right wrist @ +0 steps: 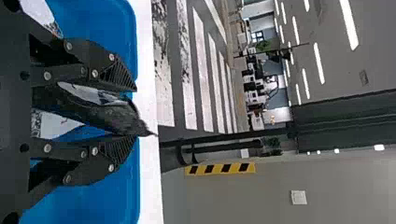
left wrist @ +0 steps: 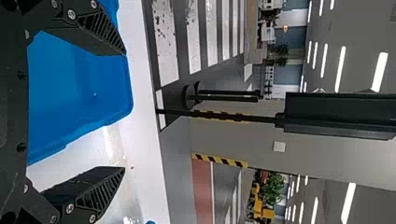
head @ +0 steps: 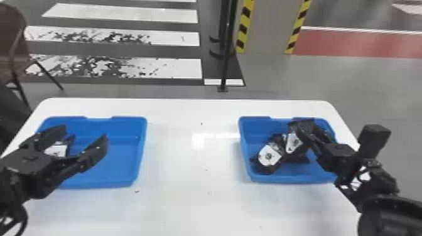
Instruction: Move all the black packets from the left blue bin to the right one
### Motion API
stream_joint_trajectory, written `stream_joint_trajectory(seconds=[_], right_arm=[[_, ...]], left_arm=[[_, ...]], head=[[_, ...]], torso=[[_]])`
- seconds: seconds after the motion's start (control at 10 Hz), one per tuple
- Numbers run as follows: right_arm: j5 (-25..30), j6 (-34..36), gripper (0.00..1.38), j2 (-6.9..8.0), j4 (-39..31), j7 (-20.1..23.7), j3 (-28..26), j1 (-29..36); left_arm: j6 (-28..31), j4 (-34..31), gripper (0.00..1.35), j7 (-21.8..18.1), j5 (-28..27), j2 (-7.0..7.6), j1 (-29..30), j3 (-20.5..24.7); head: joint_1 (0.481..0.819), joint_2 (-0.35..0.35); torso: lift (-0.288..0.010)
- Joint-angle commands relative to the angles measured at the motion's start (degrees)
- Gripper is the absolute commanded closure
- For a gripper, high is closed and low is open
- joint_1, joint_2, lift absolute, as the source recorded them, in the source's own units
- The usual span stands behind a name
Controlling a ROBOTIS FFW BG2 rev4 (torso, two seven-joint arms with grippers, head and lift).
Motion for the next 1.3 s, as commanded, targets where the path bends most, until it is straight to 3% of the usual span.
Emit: stream_joint_trajectory(seconds=[0.0,0.3,0.5,0.8,1.2], right_arm=[[2.75,-3.48,0.07,1.32,-7.65,-1.50,-0.02,5.63],[4.46,-7.42,0.17,4.31,-22.70,-2.37,1.24,17.73],[0.69,-7.42,0.17,5.36,-28.32,-2.29,3.18,24.34],[-1.71,-7.42,0.18,5.54,-30.15,-0.97,5.01,27.57],[-2.28,-7.28,0.18,5.54,-31.42,-0.27,7.06,29.12]], left_arm=[[0.73,-0.07,0.17,0.16,-1.33,-0.07,-0.31,1.45],[10.01,0.07,0.17,0.25,-7.84,0.01,-2.42,5.57],[15.07,4.14,0.17,0.25,-12.52,1.16,-7.06,6.25],[23.51,14.13,0.17,0.25,-16.98,4.15,-16.76,3.40],[26.88,31.43,0.17,1.30,-20.64,5.20,-27.73,-1.06]], head=[[0.695,-0.093],[0.695,-0.042],[0.695,0.066],[0.695,0.168],[0.695,0.216]], torso=[[-0.140],[-0.140],[-0.140],[-0.140],[-0.140]])
